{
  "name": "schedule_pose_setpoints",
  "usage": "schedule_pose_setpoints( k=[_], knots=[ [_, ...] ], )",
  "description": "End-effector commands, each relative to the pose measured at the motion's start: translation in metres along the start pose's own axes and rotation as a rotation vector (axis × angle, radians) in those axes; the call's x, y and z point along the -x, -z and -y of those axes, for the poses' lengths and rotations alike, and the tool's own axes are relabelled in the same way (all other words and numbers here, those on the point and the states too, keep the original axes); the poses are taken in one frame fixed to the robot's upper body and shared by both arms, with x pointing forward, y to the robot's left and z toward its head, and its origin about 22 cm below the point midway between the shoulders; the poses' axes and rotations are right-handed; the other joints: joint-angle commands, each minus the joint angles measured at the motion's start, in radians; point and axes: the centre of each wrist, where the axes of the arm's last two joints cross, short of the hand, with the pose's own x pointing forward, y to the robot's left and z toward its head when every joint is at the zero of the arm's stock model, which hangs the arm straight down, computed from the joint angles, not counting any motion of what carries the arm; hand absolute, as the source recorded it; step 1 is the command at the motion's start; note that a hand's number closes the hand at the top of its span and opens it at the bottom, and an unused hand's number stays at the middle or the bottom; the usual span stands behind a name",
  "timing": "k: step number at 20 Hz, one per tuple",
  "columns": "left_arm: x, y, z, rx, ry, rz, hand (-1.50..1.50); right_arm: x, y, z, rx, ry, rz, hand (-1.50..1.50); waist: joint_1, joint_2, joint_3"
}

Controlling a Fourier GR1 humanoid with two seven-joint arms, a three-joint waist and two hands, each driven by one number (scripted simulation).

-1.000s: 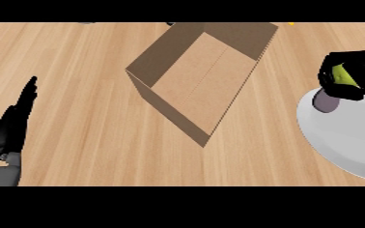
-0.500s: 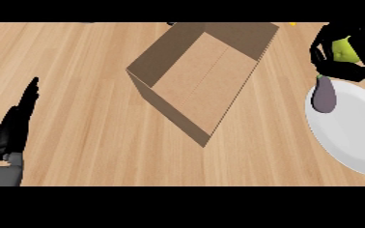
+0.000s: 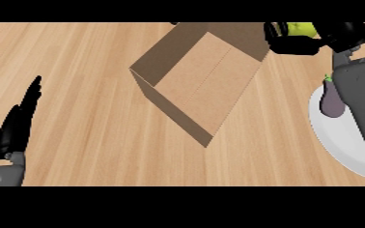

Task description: Pick the pear from the plate and place it in the cardboard box

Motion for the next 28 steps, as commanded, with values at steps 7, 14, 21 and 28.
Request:
schedule_pose_setpoints(
  k=[7, 14, 21, 28],
  knots=[
    [0.006, -0.004, 0.010, 0.011, -0.005, 0.013, 0.00, -0.053, 0.078, -0.048, -0.075, 0.163, -0.098, 1.50, 0.014, 0.005, 0.000],
    [0.002, -0.012, 0.015, 0.009, -0.024, 0.019, 0.00, -0.042, 0.097, -0.096, -0.102, 0.161, -0.148, 1.50, 0.023, 0.008, 0.001],
    [0.003, 0.004, 0.015, 0.023, -0.014, 0.043, 0.00, -0.047, 0.106, -0.141, -0.103, 0.142, -0.287, 1.50, 0.041, 0.020, 0.000],
    [0.000, 0.010, 0.007, 0.028, -0.004, 0.045, 0.00, -0.050, 0.107, -0.160, -0.154, 0.257, -0.328, -1.50, 0.044, 0.023, 0.000]
  ],
)
